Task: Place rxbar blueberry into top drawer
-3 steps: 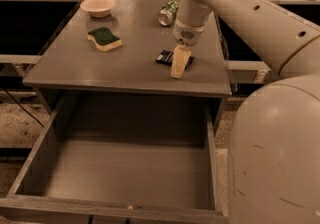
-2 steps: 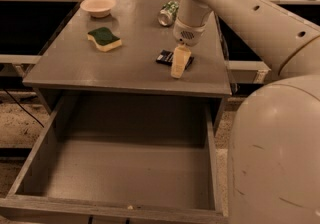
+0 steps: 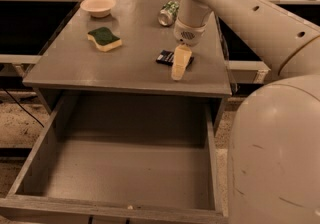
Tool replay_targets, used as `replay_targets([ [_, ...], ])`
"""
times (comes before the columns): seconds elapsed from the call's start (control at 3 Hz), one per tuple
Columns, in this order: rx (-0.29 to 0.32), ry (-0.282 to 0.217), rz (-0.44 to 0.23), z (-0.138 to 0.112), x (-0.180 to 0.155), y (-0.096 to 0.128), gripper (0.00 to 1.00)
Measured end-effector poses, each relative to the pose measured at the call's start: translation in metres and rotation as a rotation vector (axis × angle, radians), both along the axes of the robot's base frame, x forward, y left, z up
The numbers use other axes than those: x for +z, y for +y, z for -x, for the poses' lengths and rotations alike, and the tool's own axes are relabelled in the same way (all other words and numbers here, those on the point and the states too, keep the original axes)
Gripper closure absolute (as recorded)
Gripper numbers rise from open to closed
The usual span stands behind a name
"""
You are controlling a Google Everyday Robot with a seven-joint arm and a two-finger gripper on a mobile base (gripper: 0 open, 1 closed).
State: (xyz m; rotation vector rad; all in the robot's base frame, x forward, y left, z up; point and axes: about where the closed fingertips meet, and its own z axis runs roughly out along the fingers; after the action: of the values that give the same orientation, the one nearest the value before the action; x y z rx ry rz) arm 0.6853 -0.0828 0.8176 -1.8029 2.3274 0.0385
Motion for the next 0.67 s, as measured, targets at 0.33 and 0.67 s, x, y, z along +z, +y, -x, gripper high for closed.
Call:
replay_targets([
  [0.33, 0.0, 0.0, 0.0, 0.0, 0.0, 0.0, 0.42],
  [0.67, 0.0, 0.0, 0.0, 0.0, 0.0, 0.0, 0.67],
])
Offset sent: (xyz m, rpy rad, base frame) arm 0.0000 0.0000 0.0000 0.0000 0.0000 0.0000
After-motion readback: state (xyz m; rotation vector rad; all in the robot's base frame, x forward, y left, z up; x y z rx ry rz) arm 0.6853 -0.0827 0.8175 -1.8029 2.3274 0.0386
